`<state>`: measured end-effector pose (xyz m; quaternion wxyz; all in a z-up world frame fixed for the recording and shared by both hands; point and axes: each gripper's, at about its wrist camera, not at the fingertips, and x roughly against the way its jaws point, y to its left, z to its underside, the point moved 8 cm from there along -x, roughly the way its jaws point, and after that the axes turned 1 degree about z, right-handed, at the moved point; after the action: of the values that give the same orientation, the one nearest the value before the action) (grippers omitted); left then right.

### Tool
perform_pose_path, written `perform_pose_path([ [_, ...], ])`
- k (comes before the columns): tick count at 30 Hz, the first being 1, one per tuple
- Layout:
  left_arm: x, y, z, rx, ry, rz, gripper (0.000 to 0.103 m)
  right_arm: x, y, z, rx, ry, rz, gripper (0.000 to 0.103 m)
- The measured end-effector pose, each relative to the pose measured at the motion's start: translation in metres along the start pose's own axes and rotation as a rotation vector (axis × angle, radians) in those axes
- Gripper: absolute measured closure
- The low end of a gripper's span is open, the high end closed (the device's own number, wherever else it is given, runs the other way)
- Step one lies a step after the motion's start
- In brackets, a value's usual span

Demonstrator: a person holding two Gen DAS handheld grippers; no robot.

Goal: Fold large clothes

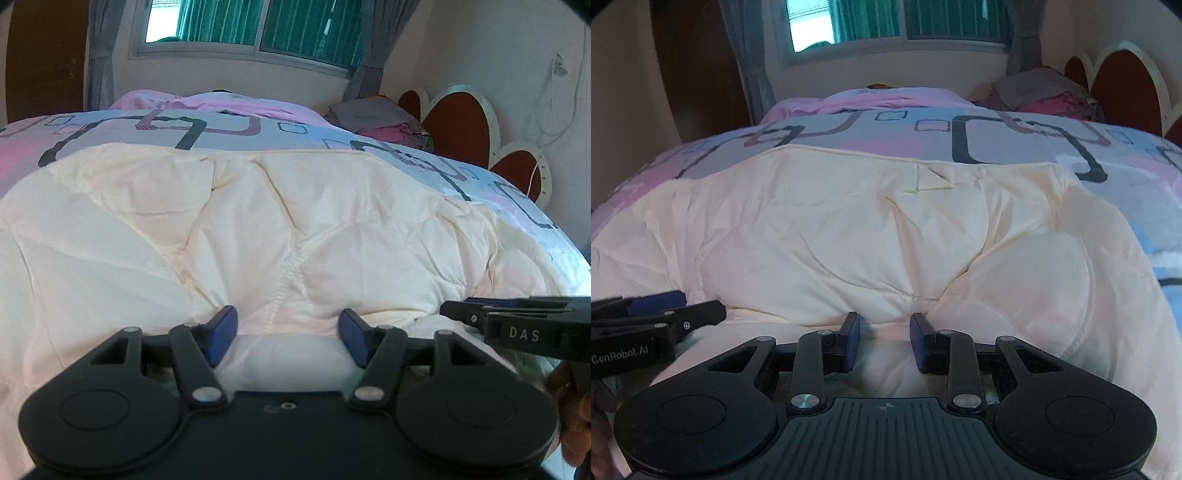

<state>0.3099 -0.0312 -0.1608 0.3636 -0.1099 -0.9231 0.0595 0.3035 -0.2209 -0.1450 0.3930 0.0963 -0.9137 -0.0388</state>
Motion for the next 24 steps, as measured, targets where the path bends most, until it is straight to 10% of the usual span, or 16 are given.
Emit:
perform_pose_path([
  [6,0.067,-0.005,0.004,0.007,-0.125,0.030,0.043,0.063,0.007,0.013,-0.025,-0.086,-0.062,0.073],
  [17,0.047,-0.004,0.037,-0.001,-0.011,0.026,0.042,0.050,0.025,0.051,0.052,0.000,-0.034,0.074],
  [24,0.104,0.046,0.038,0.090,-0.107,-0.043,0.035,0.103,-0.027,0.045,-0.088,-0.112,0.001,0.073],
])
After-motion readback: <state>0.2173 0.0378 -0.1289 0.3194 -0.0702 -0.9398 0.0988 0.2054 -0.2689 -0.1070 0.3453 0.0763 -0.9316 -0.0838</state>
